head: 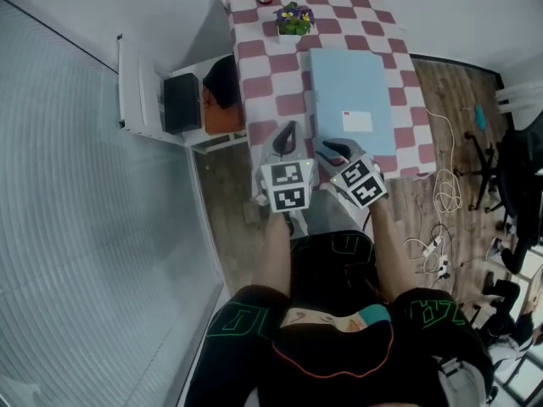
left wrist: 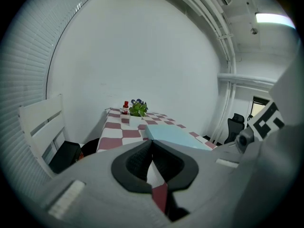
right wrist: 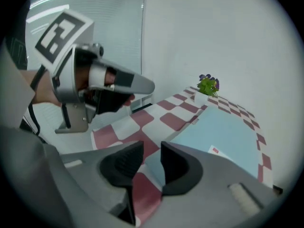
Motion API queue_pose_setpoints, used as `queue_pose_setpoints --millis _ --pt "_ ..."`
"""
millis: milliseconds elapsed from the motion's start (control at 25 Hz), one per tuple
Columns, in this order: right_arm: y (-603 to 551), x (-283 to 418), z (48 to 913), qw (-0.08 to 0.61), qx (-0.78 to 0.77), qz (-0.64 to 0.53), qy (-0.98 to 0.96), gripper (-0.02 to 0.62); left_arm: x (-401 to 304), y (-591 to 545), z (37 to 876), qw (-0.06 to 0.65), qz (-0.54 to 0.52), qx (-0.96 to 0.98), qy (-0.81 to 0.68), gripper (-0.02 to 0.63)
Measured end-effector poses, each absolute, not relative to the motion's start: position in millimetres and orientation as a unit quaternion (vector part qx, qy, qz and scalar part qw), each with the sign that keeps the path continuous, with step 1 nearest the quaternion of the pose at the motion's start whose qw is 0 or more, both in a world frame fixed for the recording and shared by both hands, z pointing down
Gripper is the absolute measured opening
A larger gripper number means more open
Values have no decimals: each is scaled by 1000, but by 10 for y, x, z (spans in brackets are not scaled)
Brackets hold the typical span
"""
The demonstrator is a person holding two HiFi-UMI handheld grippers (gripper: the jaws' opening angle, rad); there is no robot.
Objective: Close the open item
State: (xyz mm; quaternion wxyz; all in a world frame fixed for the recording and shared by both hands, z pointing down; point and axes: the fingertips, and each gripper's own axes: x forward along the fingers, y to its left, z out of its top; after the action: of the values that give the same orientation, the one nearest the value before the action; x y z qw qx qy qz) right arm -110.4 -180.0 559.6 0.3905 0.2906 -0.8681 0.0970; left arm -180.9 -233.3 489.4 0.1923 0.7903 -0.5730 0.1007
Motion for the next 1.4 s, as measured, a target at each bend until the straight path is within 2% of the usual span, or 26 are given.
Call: queue_pose_setpoints --millis 40,120,160,480,760,1120,1400 --pt "-1884 -1091 5529 374 300 98 -872 111 -1785 -2374 4907 193 102 791 -572 9" --pt "-2076 -1032 5418 356 327 86 -871 16 -1748 -2449 4934 194 107 792 -569 9" --pt "-2174 -1006 5380 351 339 82 -869 3 -1742 -2488 4946 195 108 791 -569 9" --pt "-2811 -939 5345 345 377 91 -855 3 -1771 -2882 5029 193 113 784 -579 9" --pt "-3184 -880 5575 380 371 112 -840 3 -1745 -3155 5192 219 113 778 -578 9" --pt "-3256 -949 5826 468 301 151 -817 3 -1893 -3442 5340 238 108 762 -593 9" --pt "-3266 -937 5840 463 296 187 -814 5 -1937 -3513 5185 228 92 764 -596 9"
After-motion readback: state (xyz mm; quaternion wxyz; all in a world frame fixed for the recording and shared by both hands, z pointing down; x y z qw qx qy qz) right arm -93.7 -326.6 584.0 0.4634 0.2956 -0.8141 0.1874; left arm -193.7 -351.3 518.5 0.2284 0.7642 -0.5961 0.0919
